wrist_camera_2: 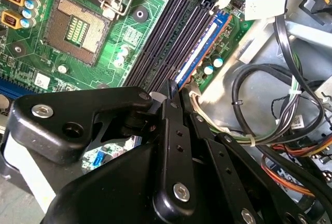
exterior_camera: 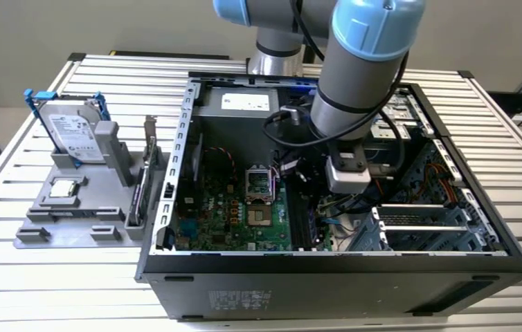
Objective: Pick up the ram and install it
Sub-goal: 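Insert the ram into the slot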
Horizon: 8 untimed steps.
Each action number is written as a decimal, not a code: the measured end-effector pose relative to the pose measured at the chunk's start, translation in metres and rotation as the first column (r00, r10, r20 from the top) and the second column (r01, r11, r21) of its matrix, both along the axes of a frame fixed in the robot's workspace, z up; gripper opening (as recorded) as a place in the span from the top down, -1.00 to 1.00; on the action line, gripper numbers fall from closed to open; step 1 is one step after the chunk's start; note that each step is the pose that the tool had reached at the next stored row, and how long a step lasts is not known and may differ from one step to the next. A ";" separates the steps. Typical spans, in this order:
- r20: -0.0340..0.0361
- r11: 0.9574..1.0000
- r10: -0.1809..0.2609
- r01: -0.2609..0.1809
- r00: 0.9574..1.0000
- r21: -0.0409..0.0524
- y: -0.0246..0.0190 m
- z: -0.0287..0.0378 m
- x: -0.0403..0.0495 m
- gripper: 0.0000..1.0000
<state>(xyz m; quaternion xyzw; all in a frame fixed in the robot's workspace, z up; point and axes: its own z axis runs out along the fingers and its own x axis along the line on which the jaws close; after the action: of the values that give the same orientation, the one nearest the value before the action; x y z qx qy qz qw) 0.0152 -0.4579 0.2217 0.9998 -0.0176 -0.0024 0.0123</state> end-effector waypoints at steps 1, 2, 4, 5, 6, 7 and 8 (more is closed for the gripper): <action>0.000 1.000 0.000 0.000 1.000 0.000 -0.0004 0.0000 0.0000 1.00; 0.000 1.000 0.000 0.000 1.000 0.000 -0.0008 0.0000 0.0000 1.00; 0.000 1.000 0.001 -0.001 1.000 0.000 -0.0009 0.0000 0.0000 1.00; 0.000 1.000 0.001 -0.001 1.000 0.000 -0.0009 -0.0001 0.0000 1.00; 0.000 1.000 0.001 -0.001 1.000 0.000 -0.0009 -0.0002 0.0000 1.00; 0.000 1.000 0.002 -0.002 1.000 0.000 -0.0010 -0.0002 0.0000 1.00; 0.000 1.000 0.003 -0.003 1.000 0.000 -0.0010 -0.0003 0.0000 1.00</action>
<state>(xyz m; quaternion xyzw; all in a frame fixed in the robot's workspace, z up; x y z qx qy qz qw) 0.0152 -0.4589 0.2214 0.9998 -0.0161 -0.0024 0.0123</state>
